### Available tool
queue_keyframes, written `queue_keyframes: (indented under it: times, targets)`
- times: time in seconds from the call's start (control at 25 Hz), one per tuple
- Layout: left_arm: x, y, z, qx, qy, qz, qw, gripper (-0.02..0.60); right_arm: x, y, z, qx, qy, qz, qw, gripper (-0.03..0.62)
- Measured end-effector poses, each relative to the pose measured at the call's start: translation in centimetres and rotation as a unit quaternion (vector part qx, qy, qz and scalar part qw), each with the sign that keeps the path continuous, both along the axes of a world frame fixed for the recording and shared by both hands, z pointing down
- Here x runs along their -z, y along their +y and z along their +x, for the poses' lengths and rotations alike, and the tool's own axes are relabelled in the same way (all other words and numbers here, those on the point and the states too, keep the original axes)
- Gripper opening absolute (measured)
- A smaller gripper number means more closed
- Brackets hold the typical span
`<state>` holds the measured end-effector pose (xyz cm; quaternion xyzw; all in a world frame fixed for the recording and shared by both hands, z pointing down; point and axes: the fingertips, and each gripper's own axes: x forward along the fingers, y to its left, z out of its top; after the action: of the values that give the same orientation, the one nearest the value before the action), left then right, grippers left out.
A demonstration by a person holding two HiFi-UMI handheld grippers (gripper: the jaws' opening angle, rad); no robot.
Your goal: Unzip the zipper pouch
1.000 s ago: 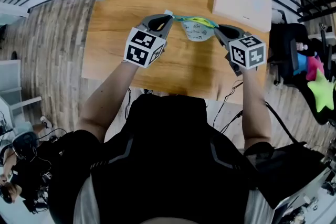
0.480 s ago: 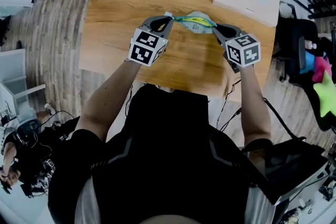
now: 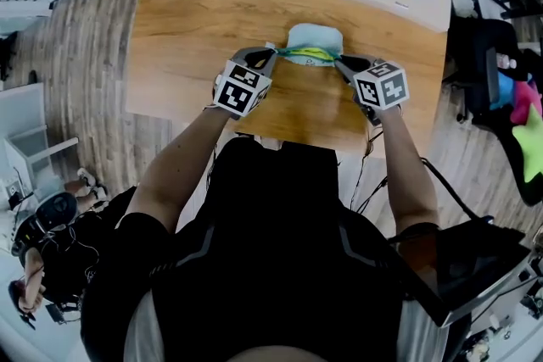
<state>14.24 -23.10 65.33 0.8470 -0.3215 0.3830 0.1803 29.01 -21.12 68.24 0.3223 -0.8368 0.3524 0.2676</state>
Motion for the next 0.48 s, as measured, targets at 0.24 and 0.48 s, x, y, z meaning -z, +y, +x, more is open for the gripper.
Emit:
queue_keyframes:
  times: [0.24,0.48]
  targets:
    - [-2.6,1.4,-0.1,-0.005,-0.016,-0.03,0.9994,0.032,-1.8,1.1,-0.3,-0.002,0.002,-0.029,1.0,0.052]
    - [-4.3,1.7,-0.2,-0.009,-0.02,-0.041,0.9989,0.032,-3.0,1.6,-0.5,-0.018,0.015,-0.045,0.999,0.052]
